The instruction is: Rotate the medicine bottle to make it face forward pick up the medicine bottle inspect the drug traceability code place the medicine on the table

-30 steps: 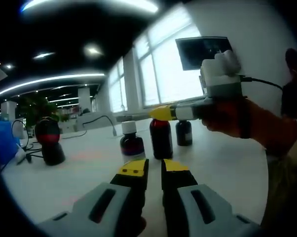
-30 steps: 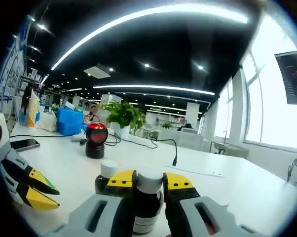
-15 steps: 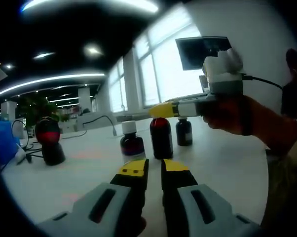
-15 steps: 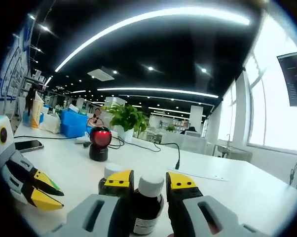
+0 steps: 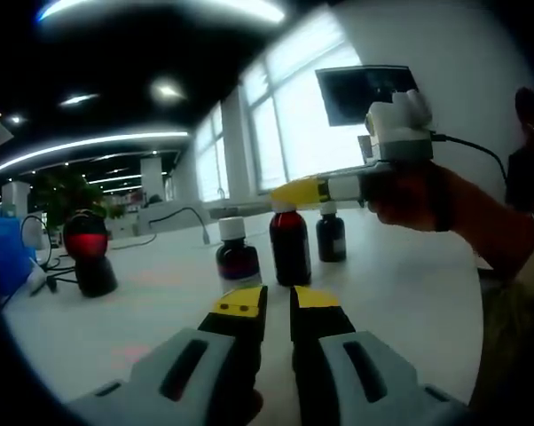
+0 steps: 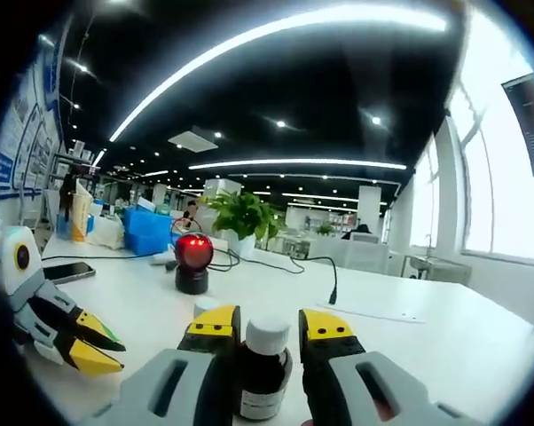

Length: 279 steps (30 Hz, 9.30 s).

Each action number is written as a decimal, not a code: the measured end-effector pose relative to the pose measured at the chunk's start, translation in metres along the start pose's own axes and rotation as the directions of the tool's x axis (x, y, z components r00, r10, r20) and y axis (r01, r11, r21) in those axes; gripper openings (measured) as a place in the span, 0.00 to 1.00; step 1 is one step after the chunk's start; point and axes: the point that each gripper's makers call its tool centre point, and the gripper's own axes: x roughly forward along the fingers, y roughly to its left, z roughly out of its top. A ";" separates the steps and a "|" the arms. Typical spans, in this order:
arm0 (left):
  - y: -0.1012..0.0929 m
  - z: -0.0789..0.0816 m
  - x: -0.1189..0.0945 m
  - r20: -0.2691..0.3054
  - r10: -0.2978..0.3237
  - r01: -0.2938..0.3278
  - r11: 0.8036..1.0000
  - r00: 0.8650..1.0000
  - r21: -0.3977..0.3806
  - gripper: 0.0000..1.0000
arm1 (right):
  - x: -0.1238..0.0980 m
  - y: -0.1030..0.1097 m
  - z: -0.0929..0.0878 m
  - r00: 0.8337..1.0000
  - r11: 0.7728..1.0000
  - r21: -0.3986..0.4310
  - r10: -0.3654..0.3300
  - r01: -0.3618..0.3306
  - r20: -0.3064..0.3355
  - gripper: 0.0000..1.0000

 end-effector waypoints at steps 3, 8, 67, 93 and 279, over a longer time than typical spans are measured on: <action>0.000 0.000 0.000 0.000 0.000 0.000 1.000 1.000 0.001 0.04 | 0.000 0.000 0.000 1.000 0.999 0.034 0.025 -0.025 0.004 0.23; 0.000 0.000 0.000 -0.002 0.001 -0.001 1.000 1.000 0.000 0.04 | 0.000 0.001 -0.001 0.999 0.997 0.048 0.053 -0.053 0.003 0.22; -0.003 0.000 0.000 -0.002 -0.007 0.007 1.000 1.000 0.010 0.04 | 0.000 0.014 -0.014 0.999 0.998 -0.053 -0.034 0.033 -0.033 0.18; -0.004 0.000 -0.001 -0.002 -0.007 0.007 1.000 1.000 0.010 0.04 | 0.005 0.003 -0.011 0.994 0.990 -0.110 -0.098 0.093 -0.041 0.18; -0.004 0.000 0.000 -0.005 -0.007 0.007 1.000 1.000 0.029 0.04 | 0.008 0.011 -0.012 0.985 0.967 0.188 0.168 -0.170 0.028 0.17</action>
